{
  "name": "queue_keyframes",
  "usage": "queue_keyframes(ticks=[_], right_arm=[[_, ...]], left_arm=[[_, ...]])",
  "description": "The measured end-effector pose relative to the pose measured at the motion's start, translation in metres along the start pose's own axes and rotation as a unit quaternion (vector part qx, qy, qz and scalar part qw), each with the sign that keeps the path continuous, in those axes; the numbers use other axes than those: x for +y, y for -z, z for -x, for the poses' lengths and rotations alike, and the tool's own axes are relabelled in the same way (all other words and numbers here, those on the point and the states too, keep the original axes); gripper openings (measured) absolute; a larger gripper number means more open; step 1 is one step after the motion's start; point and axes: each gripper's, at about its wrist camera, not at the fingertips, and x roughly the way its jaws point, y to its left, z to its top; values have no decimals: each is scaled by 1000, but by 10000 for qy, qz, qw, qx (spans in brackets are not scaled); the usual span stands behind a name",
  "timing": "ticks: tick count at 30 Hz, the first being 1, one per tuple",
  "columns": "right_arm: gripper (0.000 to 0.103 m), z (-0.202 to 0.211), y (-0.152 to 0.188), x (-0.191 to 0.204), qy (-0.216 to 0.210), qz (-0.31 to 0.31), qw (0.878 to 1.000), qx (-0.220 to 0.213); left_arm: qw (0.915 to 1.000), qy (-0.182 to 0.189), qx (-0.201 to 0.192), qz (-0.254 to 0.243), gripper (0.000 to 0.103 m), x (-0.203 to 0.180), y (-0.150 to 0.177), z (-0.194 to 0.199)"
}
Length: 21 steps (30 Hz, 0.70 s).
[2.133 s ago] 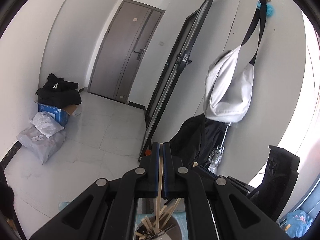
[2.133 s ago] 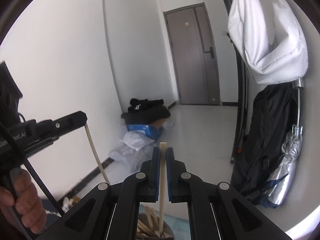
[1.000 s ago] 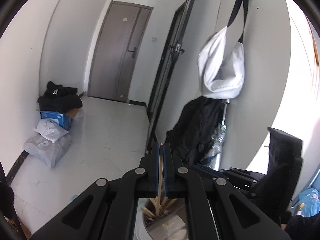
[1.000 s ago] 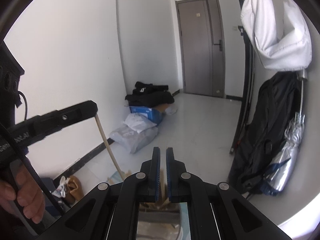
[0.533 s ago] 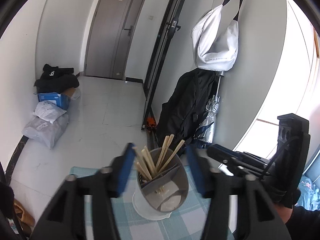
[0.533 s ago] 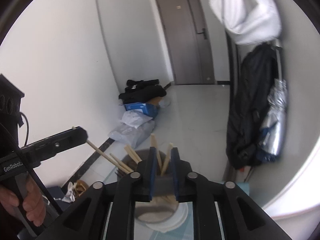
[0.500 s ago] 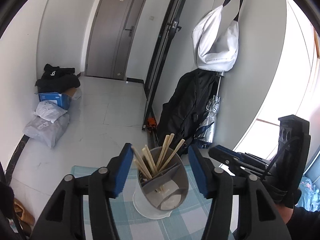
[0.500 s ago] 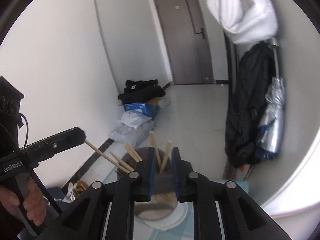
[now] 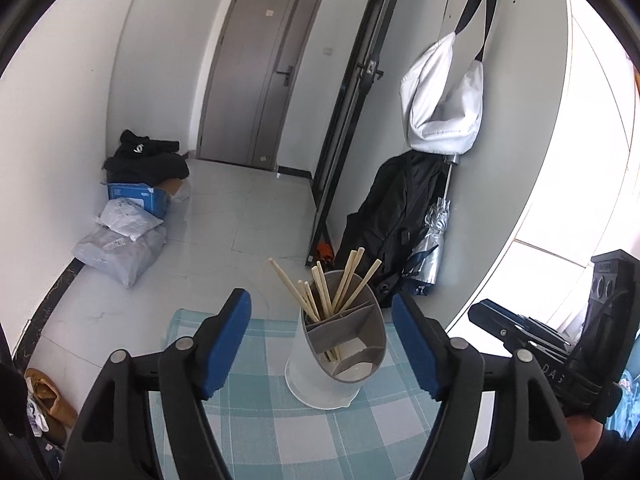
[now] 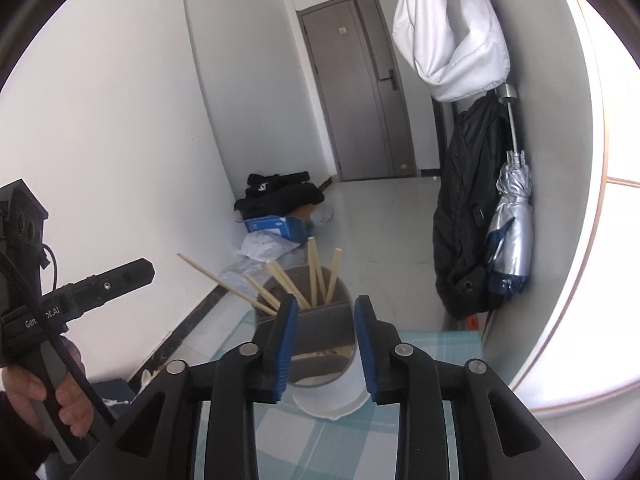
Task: Organize utensils
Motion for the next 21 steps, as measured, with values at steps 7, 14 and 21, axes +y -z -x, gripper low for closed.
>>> queue_keyframes(ticks=[7, 14, 21], right_arm=[[50, 23, 8, 10, -97, 32, 9997, -234], [76, 48, 17, 21, -170, 68, 9982, -568], [89, 65, 24, 29, -139, 220, 9963, -825]], left_arm=[[9983, -452, -309, 207, 89, -5, 6, 26], [9954, -743, -574, 188, 102, -15, 13, 45], [9945, -906, -514, 107, 102, -19, 20, 48]])
